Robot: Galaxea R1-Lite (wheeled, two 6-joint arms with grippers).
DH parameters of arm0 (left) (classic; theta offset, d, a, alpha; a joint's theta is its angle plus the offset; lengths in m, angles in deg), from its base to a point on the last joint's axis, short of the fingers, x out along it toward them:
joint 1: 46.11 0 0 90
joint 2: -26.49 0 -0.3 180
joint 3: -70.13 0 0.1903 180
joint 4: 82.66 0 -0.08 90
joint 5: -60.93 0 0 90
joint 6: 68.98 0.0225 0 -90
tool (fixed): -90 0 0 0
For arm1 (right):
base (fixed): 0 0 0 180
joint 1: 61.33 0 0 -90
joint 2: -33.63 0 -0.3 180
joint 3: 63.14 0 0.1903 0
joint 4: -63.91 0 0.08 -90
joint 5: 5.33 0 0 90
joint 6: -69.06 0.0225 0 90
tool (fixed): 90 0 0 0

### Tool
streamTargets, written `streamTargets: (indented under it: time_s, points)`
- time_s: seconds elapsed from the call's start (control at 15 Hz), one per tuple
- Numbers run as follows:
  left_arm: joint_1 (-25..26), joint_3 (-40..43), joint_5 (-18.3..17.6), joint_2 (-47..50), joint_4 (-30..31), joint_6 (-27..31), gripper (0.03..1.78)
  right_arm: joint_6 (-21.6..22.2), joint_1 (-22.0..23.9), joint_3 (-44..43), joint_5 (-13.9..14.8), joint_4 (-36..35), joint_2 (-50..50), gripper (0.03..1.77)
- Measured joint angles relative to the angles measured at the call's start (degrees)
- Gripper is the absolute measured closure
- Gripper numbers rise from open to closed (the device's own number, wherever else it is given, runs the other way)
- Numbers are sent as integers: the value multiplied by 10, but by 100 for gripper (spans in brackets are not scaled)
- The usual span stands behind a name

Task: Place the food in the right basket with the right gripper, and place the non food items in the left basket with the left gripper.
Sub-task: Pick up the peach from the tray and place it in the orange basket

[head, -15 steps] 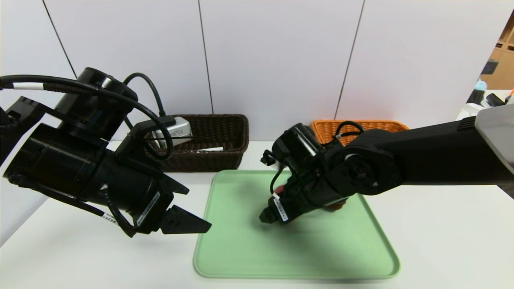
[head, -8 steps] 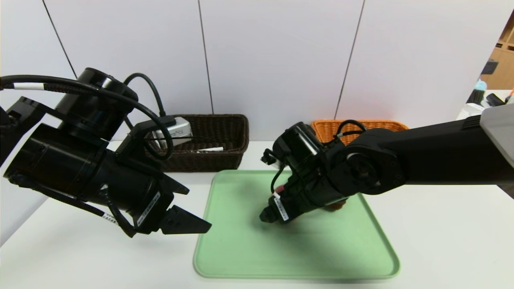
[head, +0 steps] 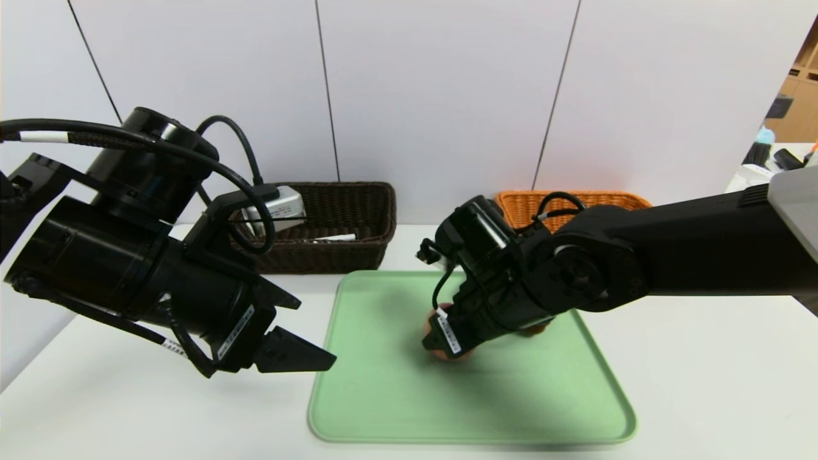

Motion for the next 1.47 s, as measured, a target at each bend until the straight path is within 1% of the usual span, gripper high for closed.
streamTargets:
  time_s: [0.33,0.47,0.53,0.73,1.0,1.27,1.47]
  points:
    - [0,-1,0,4,1,1,12,2,4,-12,1,-7,42,67]
    - [0,-1,0,5,1,0,12,2,18,-25,3,-9,77,67]
    - [0,-1,0,6,1,0,12,2,31,-31,5,-11,94,67]
    - [0,-1,0,8,1,0,12,1,91,-42,12,-39,132,68]
    - [0,0,0,8,11,-2,12,-6,182,-49,10,-59,149,68]
    - [0,4,0,8,12,-2,12,-19,269,-68,7,-60,121,68]
    - [0,6,0,7,14,-2,12,-37,317,-86,6,-60,75,68]
